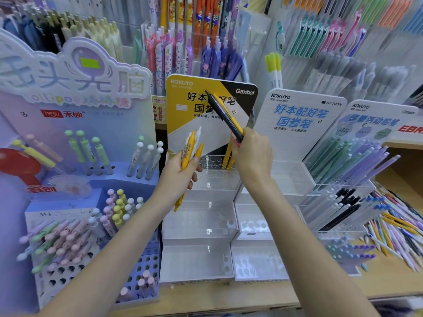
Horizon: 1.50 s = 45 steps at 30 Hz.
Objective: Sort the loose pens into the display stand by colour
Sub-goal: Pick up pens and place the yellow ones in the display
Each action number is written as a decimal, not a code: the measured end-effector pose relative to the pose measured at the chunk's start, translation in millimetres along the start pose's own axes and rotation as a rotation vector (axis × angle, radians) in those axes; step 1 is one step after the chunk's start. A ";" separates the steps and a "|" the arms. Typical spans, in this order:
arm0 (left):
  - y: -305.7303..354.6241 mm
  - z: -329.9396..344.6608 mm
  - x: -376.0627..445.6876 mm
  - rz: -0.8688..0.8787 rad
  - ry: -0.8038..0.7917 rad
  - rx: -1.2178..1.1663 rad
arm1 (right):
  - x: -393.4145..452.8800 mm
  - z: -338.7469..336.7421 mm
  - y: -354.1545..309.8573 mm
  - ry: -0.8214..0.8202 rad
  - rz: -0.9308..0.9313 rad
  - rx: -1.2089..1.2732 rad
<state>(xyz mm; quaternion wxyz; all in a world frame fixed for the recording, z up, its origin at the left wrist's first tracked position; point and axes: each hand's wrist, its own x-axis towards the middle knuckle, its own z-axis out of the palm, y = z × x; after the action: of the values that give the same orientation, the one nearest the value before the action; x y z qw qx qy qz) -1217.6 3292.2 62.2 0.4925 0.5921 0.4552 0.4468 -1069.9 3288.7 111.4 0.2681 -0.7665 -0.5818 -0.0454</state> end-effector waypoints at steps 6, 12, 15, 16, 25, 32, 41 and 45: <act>-1.0 -0.8 -0.7 -0.013 -0.014 -0.002 | -0.4 11.3 -1.4 -0.002 0.045 -0.036; 5.5 -3.9 -4.5 -0.046 -0.122 -0.111 | -11.1 8.1 9.7 0.039 0.095 0.222; 9.4 -1.3 -4.4 -0.054 -0.214 -0.127 | -23.4 -5.4 7.5 -0.125 0.191 0.747; 10.6 1.6 -4.1 -0.054 -0.241 -0.113 | -25.6 -8.6 6.3 -0.222 0.220 0.830; 4.5 -0.8 1.4 -0.170 -0.248 -0.267 | -11.3 -32.6 62.3 -0.204 0.512 1.186; 18.5 -2.7 13.7 -0.158 0.000 -0.117 | -29.9 -35.2 72.3 -0.140 0.351 0.698; 41.1 23.9 10.5 0.009 0.054 0.186 | -34.0 -17.2 22.1 -0.163 -0.111 0.438; 45.3 20.9 9.7 -0.049 0.008 0.019 | -28.9 -17.1 24.4 -0.041 -0.313 0.276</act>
<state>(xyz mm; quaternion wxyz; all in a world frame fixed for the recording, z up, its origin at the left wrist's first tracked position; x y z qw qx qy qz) -1191.0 3293.5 105.4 0.4957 0.5836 0.4760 0.4326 -1052.6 3251.4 106.2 0.3482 -0.6237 -0.6997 0.0094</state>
